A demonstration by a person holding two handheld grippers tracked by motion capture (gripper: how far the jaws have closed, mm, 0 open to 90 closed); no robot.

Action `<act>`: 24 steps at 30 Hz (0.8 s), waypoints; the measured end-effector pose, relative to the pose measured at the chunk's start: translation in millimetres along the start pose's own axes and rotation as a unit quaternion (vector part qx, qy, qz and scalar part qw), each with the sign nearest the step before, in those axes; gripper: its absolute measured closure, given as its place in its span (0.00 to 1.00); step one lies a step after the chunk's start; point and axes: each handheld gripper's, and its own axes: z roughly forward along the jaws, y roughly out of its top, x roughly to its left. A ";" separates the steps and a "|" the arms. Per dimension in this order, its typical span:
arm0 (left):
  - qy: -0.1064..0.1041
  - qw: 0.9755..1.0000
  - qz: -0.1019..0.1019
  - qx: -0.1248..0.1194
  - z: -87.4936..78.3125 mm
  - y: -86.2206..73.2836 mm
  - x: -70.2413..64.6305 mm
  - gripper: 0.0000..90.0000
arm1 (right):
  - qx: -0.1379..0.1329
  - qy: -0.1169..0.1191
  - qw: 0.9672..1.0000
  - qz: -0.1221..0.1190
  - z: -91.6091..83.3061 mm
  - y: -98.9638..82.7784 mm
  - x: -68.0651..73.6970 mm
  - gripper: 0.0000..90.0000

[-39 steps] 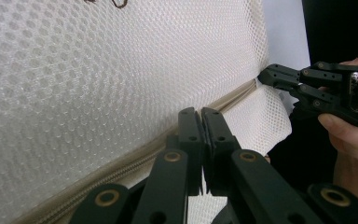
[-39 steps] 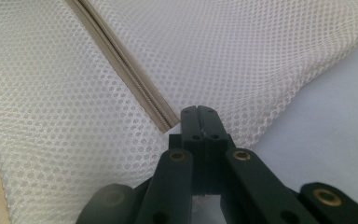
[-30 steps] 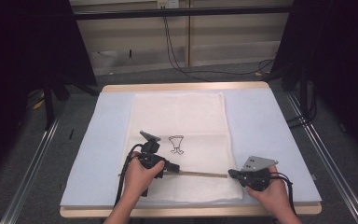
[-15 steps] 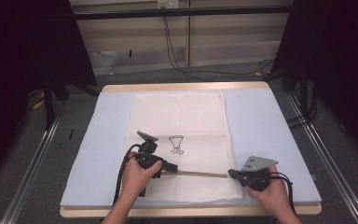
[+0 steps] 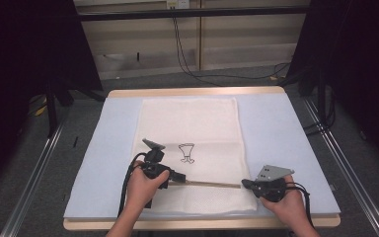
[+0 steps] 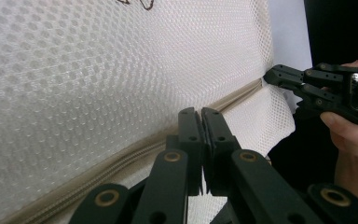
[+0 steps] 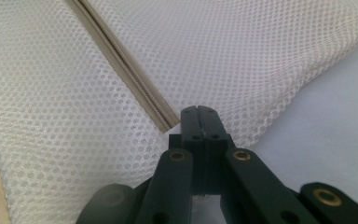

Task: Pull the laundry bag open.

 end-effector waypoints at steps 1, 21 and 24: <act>-0.001 1.000 -0.002 -0.001 0.0 -0.2 -0.3 0.97 | 0.000 0.000 1.000 0.000 0.0 0.0 0.1 1.00; -0.006 1.000 -0.007 0.007 -6.4 -0.2 4.4 0.98 | 0.000 0.000 1.000 0.001 -0.1 -0.1 -0.1 1.00; -0.003 1.000 -0.004 0.005 -8.4 -0.5 6.2 0.98 | 0.000 0.000 1.000 0.000 -0.1 -0.1 -0.2 1.00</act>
